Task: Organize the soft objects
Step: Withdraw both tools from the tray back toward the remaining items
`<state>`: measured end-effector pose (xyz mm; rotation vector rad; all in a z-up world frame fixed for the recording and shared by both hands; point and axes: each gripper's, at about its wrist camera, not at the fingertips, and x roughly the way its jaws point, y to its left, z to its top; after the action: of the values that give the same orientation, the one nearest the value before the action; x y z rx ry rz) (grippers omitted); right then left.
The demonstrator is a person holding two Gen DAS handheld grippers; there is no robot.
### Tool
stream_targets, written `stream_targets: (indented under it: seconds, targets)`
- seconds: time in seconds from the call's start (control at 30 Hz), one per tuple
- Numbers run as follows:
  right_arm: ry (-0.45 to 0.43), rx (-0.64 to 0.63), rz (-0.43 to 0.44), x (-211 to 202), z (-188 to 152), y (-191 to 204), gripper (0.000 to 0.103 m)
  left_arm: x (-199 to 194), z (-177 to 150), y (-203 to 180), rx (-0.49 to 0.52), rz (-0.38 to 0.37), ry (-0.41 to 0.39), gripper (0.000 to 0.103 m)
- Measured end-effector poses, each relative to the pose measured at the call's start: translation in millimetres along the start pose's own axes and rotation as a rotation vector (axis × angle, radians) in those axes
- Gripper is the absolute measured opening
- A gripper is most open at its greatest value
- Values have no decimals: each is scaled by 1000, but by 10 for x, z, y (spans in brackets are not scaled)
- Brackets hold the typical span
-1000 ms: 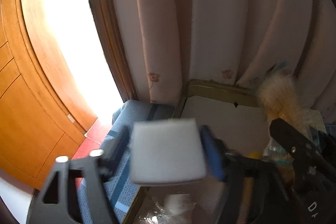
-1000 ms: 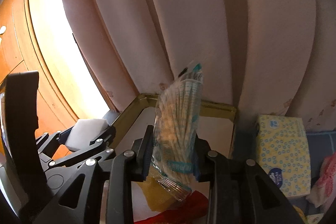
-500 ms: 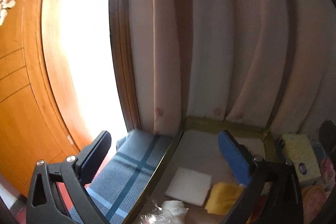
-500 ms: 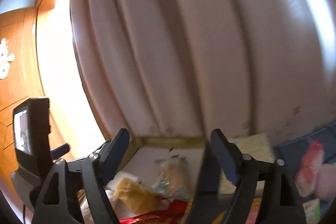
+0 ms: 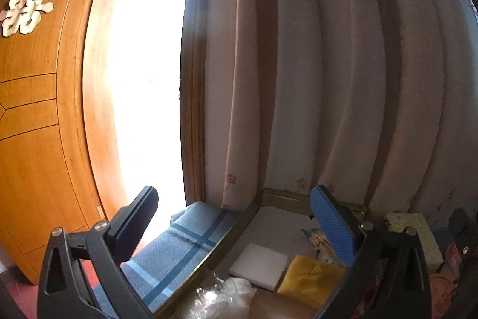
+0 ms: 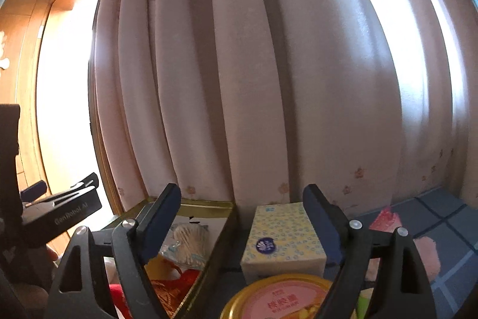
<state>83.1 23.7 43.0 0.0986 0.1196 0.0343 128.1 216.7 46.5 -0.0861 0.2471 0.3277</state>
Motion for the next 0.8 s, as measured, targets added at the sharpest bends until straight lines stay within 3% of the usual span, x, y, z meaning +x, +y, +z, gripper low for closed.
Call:
stream_targets:
  seconds: [0.33, 0.7, 0.8]
  targets:
    - [-26, -39, -30, -124, -76, -46, 85, -359, -195, -122, 6, -3, -36, 103]
    - [-6, -30, -55, -293, -97, -209, 86, -576, -417, -408, 127, -30, -47, 103]
    - [-14, -28, -64, -355, -94, -263, 86, -517, -471, -412, 102, -70, 37, 103]
